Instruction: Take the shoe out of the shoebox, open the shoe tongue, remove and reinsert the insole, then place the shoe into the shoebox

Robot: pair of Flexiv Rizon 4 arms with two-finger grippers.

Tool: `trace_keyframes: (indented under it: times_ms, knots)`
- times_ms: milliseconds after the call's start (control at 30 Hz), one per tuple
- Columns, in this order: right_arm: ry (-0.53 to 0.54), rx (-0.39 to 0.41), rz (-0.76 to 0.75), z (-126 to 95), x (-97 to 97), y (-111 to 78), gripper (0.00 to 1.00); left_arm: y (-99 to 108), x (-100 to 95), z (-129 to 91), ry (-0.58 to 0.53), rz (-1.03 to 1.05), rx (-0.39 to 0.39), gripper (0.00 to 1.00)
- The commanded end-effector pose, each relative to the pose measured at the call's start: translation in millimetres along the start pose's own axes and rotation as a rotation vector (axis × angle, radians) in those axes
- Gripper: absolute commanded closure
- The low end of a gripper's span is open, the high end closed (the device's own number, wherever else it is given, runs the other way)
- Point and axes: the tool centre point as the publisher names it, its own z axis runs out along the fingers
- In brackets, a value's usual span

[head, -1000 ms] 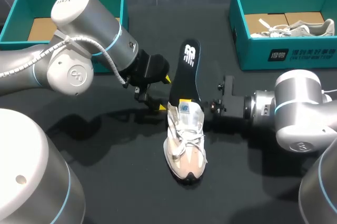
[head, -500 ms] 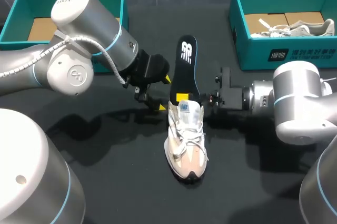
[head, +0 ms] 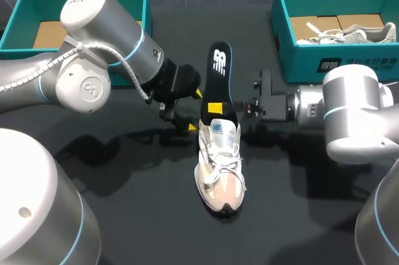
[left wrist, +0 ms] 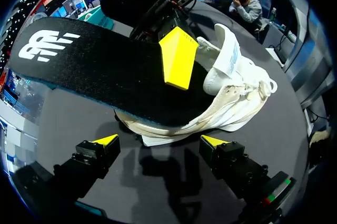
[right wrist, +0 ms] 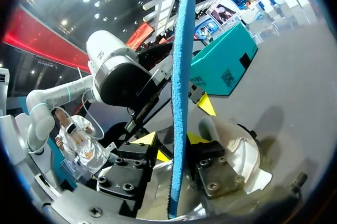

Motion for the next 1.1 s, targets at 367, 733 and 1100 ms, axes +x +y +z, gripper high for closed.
trace_keyframes:
  times_ms: [367,733,1100]
  knots:
    - [0.024,-0.011,0.04,-3,-11.5,-3.9,1.0,0,0.2,0,0.0,0.001,-0.002,0.0]
    - [0.02,-0.031,0.14,-2,-8.5,-39.1,1.0,0,0.2,0,0.0,0.001,-0.002,0.0]
    - [-0.013,-0.019,0.076,-3,0.7,-19.6,0.61,0,0.2,0,0.0,0.001,-0.002,0.0]
